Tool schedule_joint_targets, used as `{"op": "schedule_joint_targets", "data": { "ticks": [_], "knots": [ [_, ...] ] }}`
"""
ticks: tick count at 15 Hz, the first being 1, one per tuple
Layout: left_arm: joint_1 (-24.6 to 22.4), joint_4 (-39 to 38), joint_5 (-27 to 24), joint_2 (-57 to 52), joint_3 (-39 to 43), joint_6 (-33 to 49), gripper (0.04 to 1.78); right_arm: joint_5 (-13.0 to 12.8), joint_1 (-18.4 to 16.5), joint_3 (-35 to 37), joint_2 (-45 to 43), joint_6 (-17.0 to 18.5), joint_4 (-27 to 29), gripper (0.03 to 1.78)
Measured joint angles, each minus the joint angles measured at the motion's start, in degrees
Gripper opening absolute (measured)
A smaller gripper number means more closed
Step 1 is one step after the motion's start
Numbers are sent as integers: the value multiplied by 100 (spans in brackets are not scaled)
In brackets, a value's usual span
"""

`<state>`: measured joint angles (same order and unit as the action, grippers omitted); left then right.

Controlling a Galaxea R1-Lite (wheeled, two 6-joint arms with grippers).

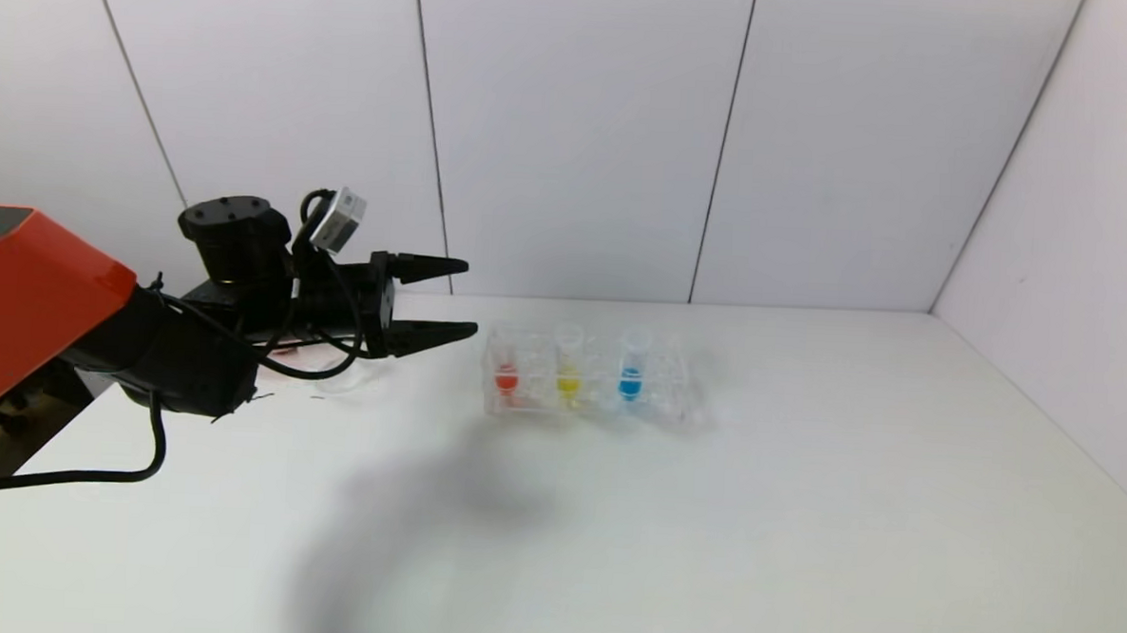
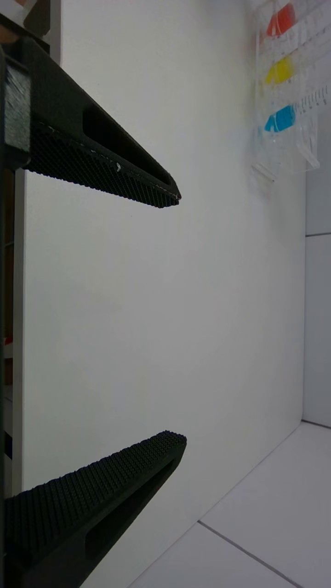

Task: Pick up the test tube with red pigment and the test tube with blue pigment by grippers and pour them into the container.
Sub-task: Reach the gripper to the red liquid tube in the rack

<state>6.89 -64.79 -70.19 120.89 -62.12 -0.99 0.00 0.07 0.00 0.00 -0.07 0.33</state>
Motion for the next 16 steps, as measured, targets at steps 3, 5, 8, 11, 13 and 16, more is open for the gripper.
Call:
{"op": "schedule_joint_targets", "data": {
  "ticks": [3, 5, 8, 11, 13, 16],
  "knots": [
    [132, 10, 5, 271, -188, 2, 176, 0, 0, 0, 0, 0, 2, 177],
    [187, 13, 5, 441, -312, 11, 176, 0, -2, 0, 0, 0, 0, 177],
    [245, 77, -1, 650, -466, 66, 176, 0, 0, 0, 0, 2, 2, 177],
    [273, 105, -9, 859, -658, 72, 176, 0, 0, 0, 0, 2, 0, 177],
    [302, 115, -9, 981, -761, 74, 176, 0, 0, 0, 0, 2, 0, 177],
    [330, 115, -9, 1097, -822, 72, 176, 0, 0, 0, 0, 0, 2, 177]
  ]
}}
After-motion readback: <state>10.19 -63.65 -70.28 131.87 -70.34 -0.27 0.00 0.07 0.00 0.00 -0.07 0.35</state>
